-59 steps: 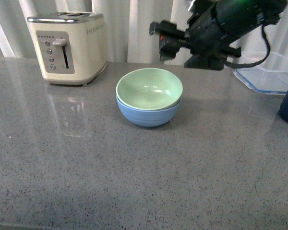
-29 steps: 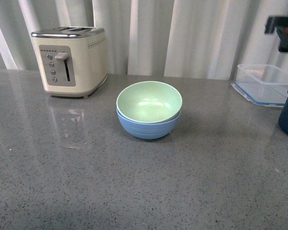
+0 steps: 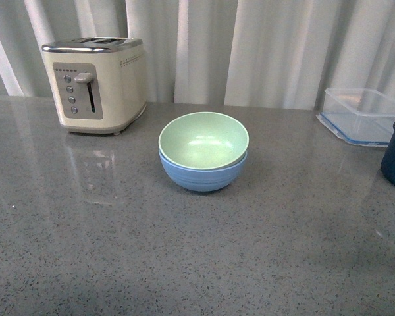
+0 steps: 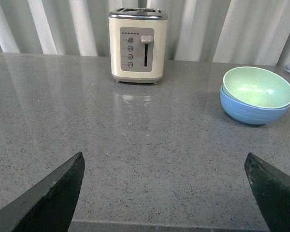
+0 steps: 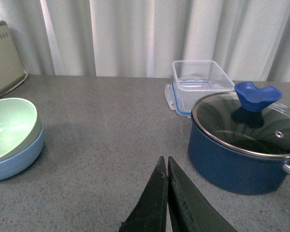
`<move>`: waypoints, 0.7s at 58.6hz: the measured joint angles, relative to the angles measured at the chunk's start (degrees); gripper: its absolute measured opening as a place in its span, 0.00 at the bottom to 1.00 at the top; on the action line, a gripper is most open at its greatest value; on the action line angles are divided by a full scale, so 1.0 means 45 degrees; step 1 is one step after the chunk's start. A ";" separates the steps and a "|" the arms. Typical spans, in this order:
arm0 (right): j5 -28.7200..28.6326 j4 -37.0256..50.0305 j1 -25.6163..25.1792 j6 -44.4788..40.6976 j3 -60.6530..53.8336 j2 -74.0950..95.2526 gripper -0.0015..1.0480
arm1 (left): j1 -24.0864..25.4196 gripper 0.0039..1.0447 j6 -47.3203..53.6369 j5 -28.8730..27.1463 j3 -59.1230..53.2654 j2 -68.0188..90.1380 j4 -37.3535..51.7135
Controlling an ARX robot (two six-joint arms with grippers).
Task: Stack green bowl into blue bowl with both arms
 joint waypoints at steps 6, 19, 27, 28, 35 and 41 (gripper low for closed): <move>-0.0821 -0.0185 -0.0578 -0.0005 -0.0583 -0.0758 0.01 | 0.0000 0.94 -0.0005 0.0000 0.0000 0.0000 0.0000; -0.0889 -0.1107 -0.0928 0.0000 -0.1705 -0.2759 0.01 | 0.0000 0.94 0.0000 0.0000 0.0000 0.0000 0.0000; -0.0918 -0.1749 -0.0928 0.0000 -0.2059 -0.3769 0.01 | 0.0000 0.94 -0.0005 0.0000 0.0000 0.0000 0.0000; -0.0918 -0.1826 -0.0928 0.0000 -0.2103 -0.3925 0.01 | 0.0000 0.94 -0.0005 0.0000 0.0000 0.0000 0.0000; -0.0918 -0.2123 -0.0928 0.0000 -0.2438 -0.4575 0.01 | 0.0000 0.94 0.0000 0.0000 0.0000 0.0000 0.0000; -0.0923 -0.2166 -0.0928 0.0000 -0.2914 -0.5037 0.01 | 0.0000 0.94 -0.0005 0.0000 0.0000 0.0000 0.0000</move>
